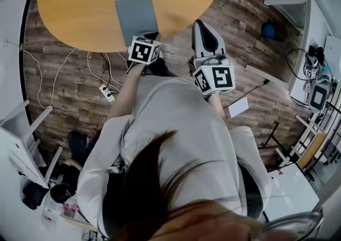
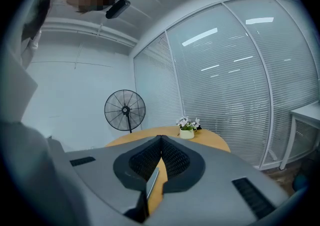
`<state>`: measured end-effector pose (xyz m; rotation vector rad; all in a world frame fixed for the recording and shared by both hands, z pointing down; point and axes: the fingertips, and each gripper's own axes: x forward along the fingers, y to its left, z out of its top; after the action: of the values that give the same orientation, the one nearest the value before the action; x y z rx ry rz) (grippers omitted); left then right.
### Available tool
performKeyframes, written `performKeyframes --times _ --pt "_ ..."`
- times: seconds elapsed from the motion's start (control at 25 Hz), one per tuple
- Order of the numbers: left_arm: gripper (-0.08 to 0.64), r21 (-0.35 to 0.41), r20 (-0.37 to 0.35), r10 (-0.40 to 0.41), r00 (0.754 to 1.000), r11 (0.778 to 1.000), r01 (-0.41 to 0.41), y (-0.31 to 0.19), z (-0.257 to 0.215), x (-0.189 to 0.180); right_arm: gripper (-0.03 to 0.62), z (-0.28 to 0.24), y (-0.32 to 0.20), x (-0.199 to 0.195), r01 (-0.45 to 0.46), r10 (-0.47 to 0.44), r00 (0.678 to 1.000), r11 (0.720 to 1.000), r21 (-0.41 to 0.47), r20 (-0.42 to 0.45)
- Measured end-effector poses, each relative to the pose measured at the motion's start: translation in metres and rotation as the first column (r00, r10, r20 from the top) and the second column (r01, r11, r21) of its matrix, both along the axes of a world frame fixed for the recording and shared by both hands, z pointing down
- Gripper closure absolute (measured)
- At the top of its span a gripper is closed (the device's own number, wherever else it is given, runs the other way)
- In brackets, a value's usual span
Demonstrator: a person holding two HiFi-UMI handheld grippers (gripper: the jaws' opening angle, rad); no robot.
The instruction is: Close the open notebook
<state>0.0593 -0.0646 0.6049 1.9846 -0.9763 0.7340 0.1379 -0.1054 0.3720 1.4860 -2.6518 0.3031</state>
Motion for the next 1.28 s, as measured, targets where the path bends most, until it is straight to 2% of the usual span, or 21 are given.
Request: performKeyframes --times 0.2,0.48,0.72,0.84,0.92,1.04,1.28 --pt "0.54 -0.033 0.023 0.013 1.0 0.999 -0.012 -0.002 0.018 0.004 0.591 0.001 0.0 0.006 -0.03 0.03 1.0 1.0 -0.006 0.001" --pt "0.54 -0.069 -0.019 0.004 1.0 0.998 -0.005 -0.002 0.025 0.007 0.591 0.002 0.004 0.011 -0.062 0.062 0.998 0.998 -0.017 0.0" --pt "0.53 -0.06 -0.051 0.037 0.998 0.997 -0.04 -0.001 0.021 0.011 0.591 0.002 0.005 0.006 -0.072 0.072 0.997 0.997 -0.016 0.001" --pt "0.404 -0.063 -0.108 0.085 0.99 0.994 -0.092 0.006 0.014 0.021 0.591 0.001 0.006 0.002 -0.077 0.077 0.997 0.997 -0.015 0.005" --pt "0.357 -0.056 -0.136 0.109 0.985 0.992 -0.117 0.01 0.01 0.025 0.591 0.001 0.009 -0.004 -0.066 0.066 0.998 0.998 -0.015 -0.005" --pt "0.327 -0.036 -0.157 0.127 0.979 0.99 -0.135 0.015 0.008 0.025 0.591 0.002 0.013 -0.012 -0.052 0.052 0.998 0.998 -0.019 -0.018" --pt "0.325 -0.017 -0.159 0.13 0.979 0.991 -0.135 0.015 0.007 0.021 0.591 0.003 0.018 -0.018 -0.069 0.068 0.998 0.997 -0.025 -0.011"
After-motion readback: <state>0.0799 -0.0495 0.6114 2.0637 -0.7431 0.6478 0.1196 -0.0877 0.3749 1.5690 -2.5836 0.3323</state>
